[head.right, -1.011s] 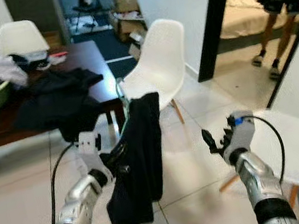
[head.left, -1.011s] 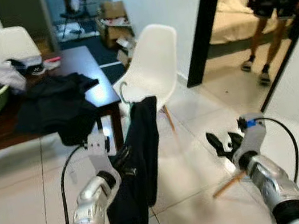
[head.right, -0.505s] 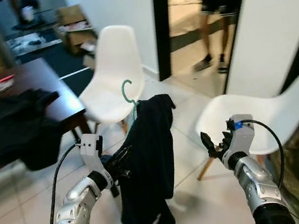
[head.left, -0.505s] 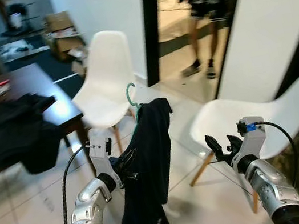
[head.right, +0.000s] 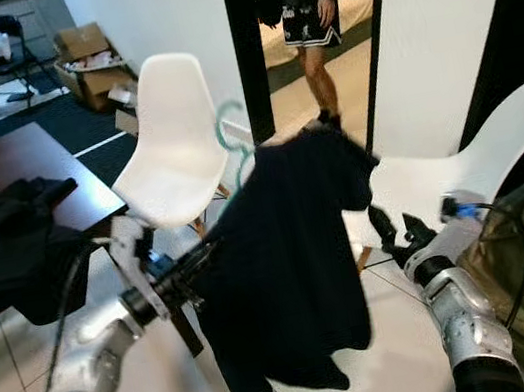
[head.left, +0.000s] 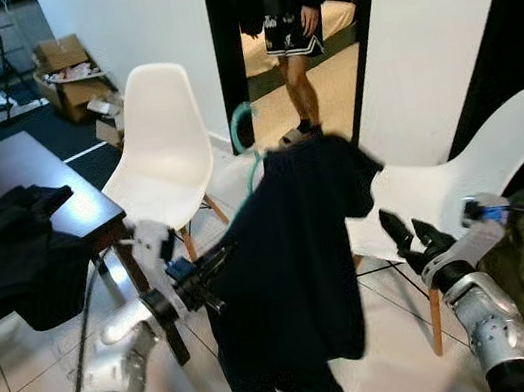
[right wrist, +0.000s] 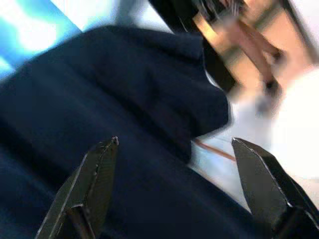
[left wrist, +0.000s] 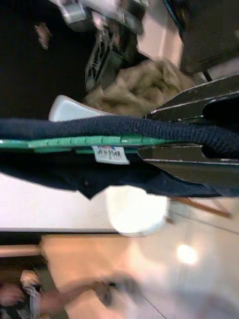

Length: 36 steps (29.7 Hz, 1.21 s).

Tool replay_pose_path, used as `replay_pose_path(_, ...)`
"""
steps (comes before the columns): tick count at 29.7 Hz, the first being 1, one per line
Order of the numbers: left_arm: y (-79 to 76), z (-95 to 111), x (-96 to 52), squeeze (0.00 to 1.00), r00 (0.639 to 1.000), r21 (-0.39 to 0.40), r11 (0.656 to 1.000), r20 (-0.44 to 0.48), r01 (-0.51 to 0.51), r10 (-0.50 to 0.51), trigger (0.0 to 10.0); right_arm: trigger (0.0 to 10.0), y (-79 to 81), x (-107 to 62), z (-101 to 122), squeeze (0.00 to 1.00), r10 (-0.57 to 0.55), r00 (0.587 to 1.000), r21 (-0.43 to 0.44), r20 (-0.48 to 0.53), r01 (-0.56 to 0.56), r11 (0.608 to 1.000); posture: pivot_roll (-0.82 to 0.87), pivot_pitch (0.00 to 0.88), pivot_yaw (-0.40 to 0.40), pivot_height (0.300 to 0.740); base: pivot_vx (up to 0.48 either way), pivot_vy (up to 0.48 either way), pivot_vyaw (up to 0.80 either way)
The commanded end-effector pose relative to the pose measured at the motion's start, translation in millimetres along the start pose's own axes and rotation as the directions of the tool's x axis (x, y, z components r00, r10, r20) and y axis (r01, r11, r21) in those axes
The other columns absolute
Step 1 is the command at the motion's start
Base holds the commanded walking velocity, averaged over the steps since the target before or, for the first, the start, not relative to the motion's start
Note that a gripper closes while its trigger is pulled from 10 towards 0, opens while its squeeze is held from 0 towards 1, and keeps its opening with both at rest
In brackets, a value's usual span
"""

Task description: Hang hanger

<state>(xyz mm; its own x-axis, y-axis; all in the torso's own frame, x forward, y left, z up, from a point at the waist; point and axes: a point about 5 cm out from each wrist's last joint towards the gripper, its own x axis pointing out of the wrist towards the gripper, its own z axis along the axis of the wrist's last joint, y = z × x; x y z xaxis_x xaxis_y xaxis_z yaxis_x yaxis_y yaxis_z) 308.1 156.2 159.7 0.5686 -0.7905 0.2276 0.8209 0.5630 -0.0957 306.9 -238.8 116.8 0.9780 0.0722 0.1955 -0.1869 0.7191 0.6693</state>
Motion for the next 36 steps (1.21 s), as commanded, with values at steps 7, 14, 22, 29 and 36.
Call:
replay_pose_path(7, -13.8, 51, 4.3, 0.00, 0.976, 0.084, 0.981, 0.121, 0.174, -0.184, 10.0, 10.0, 82.3, 19.0, 39, 0.00, 0.413, 0.896, 0.064, 0.162, -0.428, 0.902, -0.04, 0.000, 0.027, 0.740, 0.000, 0.000, 0.00)
replay_pose_path(14, -20.9, 62, 5.9, 0.00, 0.967, 0.137, 0.963, 0.070, 0.233, -0.244, 10.0, 10.0, 117.1, 28.2, 41, 0.00, 0.507, 0.853, -0.032, 0.125, -0.508, 0.861, -0.03, 0.000, 0.035, 0.740, 0.000, 0.000, 0.00)
replay_pose_path(22, -20.7, 70, -3.2, 0.00, 0.974, 0.125, 0.970, 0.066, 0.208, -0.217, 10.0, 10.0, 115.2, 25.6, 36, 0.00, 0.472, 0.878, -0.023, 0.083, -0.472, 0.881, -0.03, 0.000, 0.039, 0.740, 0.000, 0.000, 0.00)
replay_pose_path(29, -19.1, 76, -8.1, 0.00, 0.976, 0.124, 0.975, 0.094, 0.182, -0.194, 10.0, 10.0, 115.7, 24.7, 32, 0.00, 0.469, 0.883, -0.071, 0.030, -0.466, 0.882, -0.03, 0.000, 0.037, 0.740, 0.000, 0.000, 0.00)
replay_pose_path(36, -24.8, 69, -18.3, 0.00, 0.969, 0.100, 0.964, 0.011, 0.246, -0.248, 10.0, 10.0, 113.0, 24.4, 49, 0.00, 0.466, 0.883, -0.187, 0.050, -0.450, 0.873, -0.03, 0.000, 0.039, 0.740, 0.000, 0.000, 0.00)
